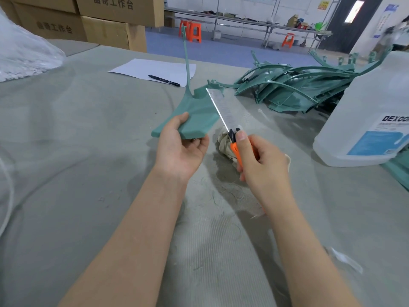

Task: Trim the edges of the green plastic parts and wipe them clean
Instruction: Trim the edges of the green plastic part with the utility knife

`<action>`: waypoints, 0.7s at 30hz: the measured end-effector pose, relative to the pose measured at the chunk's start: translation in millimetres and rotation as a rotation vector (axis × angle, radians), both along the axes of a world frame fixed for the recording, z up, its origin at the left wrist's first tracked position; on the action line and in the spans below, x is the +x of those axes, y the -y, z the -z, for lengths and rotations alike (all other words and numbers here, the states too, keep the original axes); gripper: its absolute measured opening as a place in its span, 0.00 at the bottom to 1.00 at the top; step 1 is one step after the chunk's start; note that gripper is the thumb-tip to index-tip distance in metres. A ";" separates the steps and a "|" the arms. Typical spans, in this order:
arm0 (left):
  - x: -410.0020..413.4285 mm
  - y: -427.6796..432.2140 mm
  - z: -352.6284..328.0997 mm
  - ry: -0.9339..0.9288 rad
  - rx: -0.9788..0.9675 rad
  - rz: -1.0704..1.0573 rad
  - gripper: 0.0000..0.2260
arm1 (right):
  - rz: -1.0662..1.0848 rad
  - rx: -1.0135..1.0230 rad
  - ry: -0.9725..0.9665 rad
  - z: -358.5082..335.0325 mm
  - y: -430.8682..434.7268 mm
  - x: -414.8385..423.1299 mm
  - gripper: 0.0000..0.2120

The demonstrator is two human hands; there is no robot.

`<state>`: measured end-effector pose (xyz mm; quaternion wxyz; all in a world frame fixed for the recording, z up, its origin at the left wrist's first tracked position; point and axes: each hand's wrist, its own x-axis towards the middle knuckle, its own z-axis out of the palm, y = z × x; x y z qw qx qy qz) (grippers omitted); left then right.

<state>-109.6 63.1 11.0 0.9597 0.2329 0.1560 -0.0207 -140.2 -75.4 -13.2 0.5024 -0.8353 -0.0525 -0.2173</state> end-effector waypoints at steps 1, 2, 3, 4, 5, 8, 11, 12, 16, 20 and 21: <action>-0.3 0.2 -0.4 -0.002 -0.011 0.006 0.06 | -0.003 0.004 0.005 0.1 -0.4 -0.2 0.22; -0.4 0.1 -0.6 -0.001 -0.021 0.012 0.06 | -0.004 0.006 0.007 0.1 -0.8 -0.6 0.22; -0.3 0.4 -0.3 -0.001 -0.031 0.018 0.07 | -0.006 0.012 0.005 0.1 -1.2 -0.8 0.23; -0.2 0.5 -0.1 -0.001 -0.039 0.023 0.07 | -0.010 0.018 0.002 0.2 -1.3 -1.0 0.23; -0.3 0.8 0.1 0.000 -0.046 0.027 0.07 | -0.017 0.019 -0.001 -0.1 -1.5 -1.3 0.24; 0.6 1.0 1.0 0.002 -0.067 0.024 0.06 | -0.067 -0.016 -0.008 -1.0 -3.2 -2.9 0.26; 1.6 -0.6 1.7 0.011 -0.060 0.027 0.03 | -0.113 -0.060 -0.013 -2.1 -6.9 -6.1 0.25; 2.8 -1.4 2.4 0.012 -0.050 0.030 0.04 | -0.128 -0.078 -0.011 -2.5 -8.6 -7.1 0.25; 7.5 -4.7 5.9 0.024 -0.043 0.051 0.06 | -0.185 -0.137 -0.017 -2.3 -10.1 -8.5 0.23; 6.5 -8.5 6.8 0.076 -0.106 0.073 0.06 | -0.235 -0.243 0.058 -0.2 -13.8 -12.0 0.19; 6.8 -8.3 6.1 0.063 -0.096 0.058 0.06 | -0.224 -0.204 0.071 -0.3 -14.4 -12.0 0.20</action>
